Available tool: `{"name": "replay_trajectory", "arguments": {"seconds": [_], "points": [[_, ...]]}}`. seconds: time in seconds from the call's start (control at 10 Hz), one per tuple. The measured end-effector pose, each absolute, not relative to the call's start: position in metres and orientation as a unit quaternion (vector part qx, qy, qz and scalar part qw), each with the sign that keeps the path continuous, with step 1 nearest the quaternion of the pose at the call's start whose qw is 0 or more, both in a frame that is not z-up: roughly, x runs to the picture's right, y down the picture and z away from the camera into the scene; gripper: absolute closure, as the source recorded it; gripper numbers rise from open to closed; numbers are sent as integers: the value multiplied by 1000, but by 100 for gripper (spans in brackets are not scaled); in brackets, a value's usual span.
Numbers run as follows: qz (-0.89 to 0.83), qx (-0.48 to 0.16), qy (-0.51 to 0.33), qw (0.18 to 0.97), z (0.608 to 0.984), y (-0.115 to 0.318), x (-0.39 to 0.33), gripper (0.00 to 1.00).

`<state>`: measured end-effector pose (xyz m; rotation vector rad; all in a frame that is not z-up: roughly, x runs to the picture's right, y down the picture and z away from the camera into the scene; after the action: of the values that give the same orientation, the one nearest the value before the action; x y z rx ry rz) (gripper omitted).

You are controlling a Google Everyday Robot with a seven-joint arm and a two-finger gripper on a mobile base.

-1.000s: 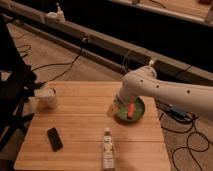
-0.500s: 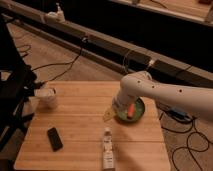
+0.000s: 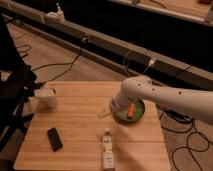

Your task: Stand the bottle upright

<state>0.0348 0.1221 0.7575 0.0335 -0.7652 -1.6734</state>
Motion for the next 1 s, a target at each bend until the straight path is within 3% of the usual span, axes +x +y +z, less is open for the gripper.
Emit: {"name": "replay_trajectory", "arguments": {"seconds": [0.6, 1.0], "points": [[-707, 27, -312, 634, 751, 118, 33, 25], [-710, -7, -351, 611, 762, 162, 24, 25]]}}
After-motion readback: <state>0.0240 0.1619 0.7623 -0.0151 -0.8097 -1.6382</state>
